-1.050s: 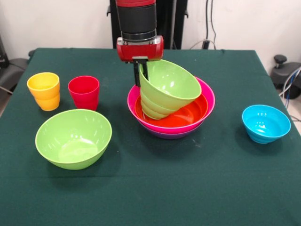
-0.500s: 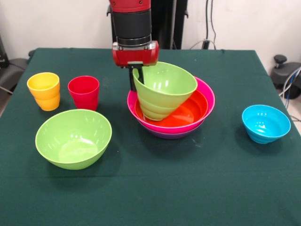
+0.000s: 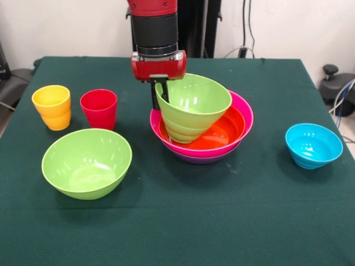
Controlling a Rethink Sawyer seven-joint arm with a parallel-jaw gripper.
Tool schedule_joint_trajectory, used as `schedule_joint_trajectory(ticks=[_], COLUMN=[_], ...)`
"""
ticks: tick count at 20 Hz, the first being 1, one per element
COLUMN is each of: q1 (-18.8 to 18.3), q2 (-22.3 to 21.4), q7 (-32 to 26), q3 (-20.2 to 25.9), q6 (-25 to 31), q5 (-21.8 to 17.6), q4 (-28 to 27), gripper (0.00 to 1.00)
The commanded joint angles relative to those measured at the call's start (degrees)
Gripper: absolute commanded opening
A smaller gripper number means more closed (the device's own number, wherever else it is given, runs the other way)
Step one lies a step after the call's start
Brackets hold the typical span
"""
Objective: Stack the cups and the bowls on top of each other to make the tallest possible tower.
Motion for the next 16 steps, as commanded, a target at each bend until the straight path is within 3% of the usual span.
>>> schedule_joint_trajectory(ticks=[1,7,16], q1=[0.48,0.09,-0.44], q2=[12.41,13.33,18.32], q7=[0.7,0.04,-0.72], q3=[-2.51,-2.82,-3.43], q6=[-1.48,-1.99,-3.02], q5=[-6.24,-7.15,-9.27], q4=[-7.12,-8.11,-12.46], gripper=[0.0,0.0,0.0])
